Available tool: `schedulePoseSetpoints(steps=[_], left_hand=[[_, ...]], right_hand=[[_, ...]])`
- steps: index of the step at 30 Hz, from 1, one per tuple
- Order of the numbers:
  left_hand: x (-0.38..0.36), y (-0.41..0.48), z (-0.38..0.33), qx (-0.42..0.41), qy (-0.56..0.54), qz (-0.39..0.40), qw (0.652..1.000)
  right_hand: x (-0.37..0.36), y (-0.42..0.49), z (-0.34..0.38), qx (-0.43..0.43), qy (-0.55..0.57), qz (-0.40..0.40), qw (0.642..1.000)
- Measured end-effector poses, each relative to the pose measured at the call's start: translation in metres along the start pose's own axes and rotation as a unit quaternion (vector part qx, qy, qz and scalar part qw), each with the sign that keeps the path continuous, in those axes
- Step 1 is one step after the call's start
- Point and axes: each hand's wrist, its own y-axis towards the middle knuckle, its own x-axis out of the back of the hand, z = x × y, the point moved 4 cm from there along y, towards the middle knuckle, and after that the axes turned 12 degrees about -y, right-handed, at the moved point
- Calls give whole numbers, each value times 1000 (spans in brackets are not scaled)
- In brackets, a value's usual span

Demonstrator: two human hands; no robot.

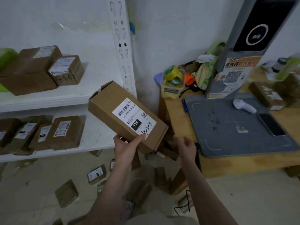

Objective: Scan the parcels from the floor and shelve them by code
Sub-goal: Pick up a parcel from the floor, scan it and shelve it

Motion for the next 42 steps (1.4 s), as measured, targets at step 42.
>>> schedulePoseSetpoints(steps=[42], left_hand=[[12,12,6,-55,142,61,986]], right_hand=[[-24,-92,83,313,-99,167,930]])
